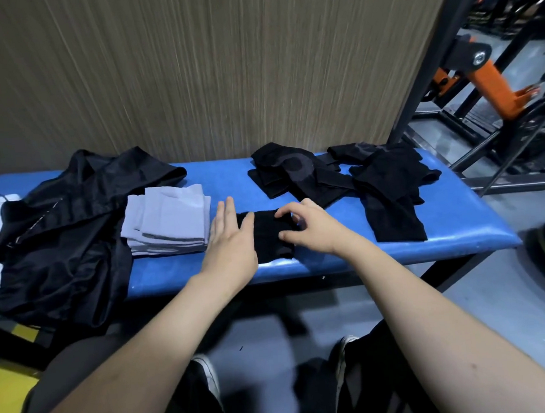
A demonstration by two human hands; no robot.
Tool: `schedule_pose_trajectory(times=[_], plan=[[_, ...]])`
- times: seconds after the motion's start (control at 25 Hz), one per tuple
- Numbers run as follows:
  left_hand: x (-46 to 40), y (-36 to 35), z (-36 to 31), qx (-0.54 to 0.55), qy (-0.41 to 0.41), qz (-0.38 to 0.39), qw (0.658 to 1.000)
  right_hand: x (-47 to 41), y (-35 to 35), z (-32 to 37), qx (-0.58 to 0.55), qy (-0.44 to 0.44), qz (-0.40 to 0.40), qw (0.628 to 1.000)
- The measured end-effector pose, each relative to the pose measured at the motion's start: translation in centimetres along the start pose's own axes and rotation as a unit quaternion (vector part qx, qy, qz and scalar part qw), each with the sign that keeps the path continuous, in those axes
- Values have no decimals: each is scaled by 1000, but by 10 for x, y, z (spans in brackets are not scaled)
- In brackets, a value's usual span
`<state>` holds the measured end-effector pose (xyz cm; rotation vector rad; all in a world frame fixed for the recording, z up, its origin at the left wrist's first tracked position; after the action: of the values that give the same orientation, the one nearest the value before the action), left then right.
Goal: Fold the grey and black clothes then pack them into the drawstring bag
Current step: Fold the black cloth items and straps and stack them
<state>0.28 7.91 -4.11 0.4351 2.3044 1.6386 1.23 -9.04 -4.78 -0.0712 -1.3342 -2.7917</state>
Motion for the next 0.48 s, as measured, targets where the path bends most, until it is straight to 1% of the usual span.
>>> schedule_pose_trajectory(times=[0.04,0.08,0.16,0.2,0.28,0.32,0.4,0.48], plan=[[-1,2,-3,-2,-10,-10,1000,0,10,-4,-29,-10,-39,999],[-2,4,-7,2,-19,-18,1000,1,22,-10,-32,-30,-86,995],[-4,10,-13,30,-35,-42,998,6,44,-27,14,-88,-164,982],[-5,13,-15,44,-43,-58,996,8,51,-34,46,-112,-179,977],[-8,16,-20,57,-62,-78,993,8,52,-46,101,-136,-163,972],[-10,16,-22,66,-71,-76,992,6,50,-50,118,-141,-150,971],[-12,11,-28,86,-97,-54,990,1,46,-51,133,-143,-149,969],[-12,3,-33,84,-118,-27,989,-4,46,-48,137,-144,-174,965]])
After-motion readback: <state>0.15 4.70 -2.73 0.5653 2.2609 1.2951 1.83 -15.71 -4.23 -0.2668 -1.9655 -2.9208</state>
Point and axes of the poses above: each hand's wrist, its own x-axis away from the middle knuckle, its own y-axis out of the back of the hand, z = x × y, the point moved 7 cm from there along -x, towards the middle knuckle, and after that the axes turned 4 degrees about -y, right-handed, at the moved point
